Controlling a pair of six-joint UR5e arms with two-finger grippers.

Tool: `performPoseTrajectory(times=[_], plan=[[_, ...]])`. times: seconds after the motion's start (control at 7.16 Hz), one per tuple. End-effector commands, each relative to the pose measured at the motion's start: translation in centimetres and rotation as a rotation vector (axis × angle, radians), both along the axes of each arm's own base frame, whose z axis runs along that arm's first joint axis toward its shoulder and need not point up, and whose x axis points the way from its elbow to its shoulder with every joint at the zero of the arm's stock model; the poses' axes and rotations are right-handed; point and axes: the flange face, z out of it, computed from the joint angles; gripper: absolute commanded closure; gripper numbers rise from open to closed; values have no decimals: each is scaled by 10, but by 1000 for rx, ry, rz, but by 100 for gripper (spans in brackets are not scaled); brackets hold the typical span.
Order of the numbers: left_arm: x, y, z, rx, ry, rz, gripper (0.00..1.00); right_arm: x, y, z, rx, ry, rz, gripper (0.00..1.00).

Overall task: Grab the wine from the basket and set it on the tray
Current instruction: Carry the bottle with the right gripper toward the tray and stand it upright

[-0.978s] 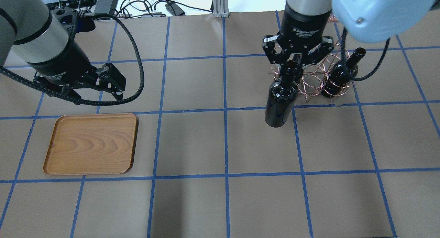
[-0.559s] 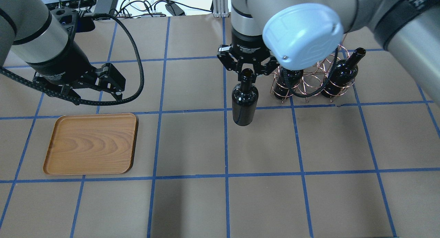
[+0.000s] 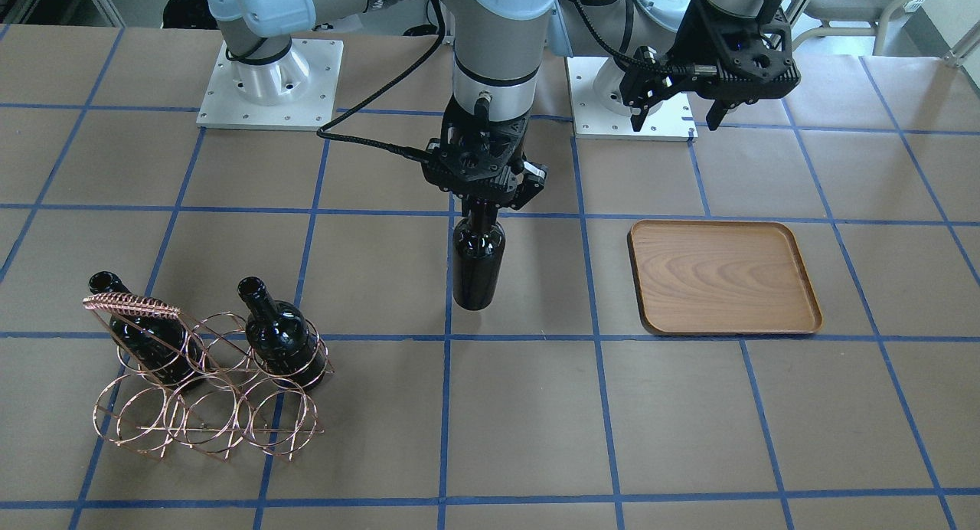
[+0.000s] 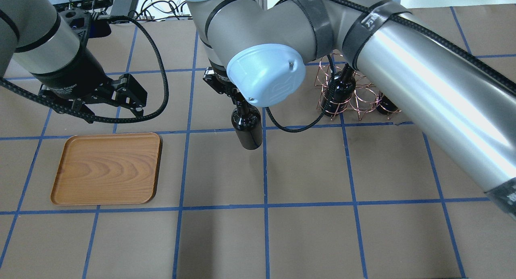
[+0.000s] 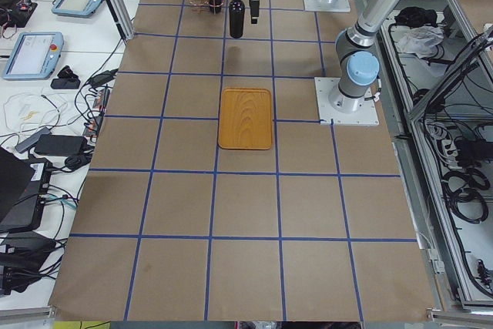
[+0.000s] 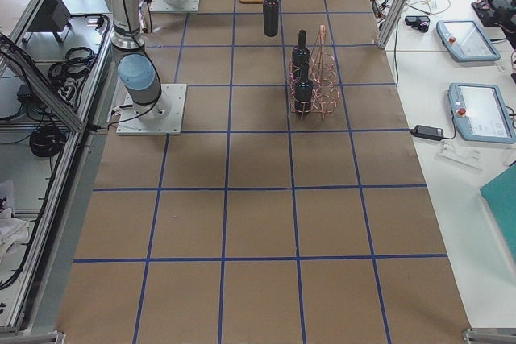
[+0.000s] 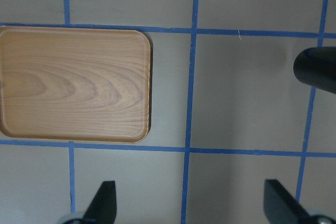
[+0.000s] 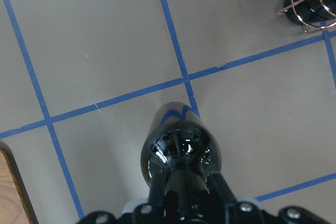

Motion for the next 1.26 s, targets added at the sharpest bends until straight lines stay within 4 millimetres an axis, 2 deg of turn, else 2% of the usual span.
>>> performPoseTrajectory(times=[0.0, 0.42, 0.7, 0.84, 0.98, 1.12], plan=[[0, 0, 0, 0, 0, -2, 0, 21, 3, -9, -9, -16, -43, 87], [0, 0, 0, -1, -2, -13, 0, 36, 4, -16, -14, -36, -80, 87], [0, -3, -5, 13, -1, -10, 0, 49, 28, -27, 40, 4, -46, 86], [0, -3, -6, 16, -1, -18, 0, 45, 34, -19, 38, 0, -46, 86], [-1, -3, -5, 13, 2, -18, 0, 41, 38, -25, 45, 3, -50, 80], [0, -4, -6, 13, 1, -18, 0, 41, 46, -33, 57, 12, -41, 79]])
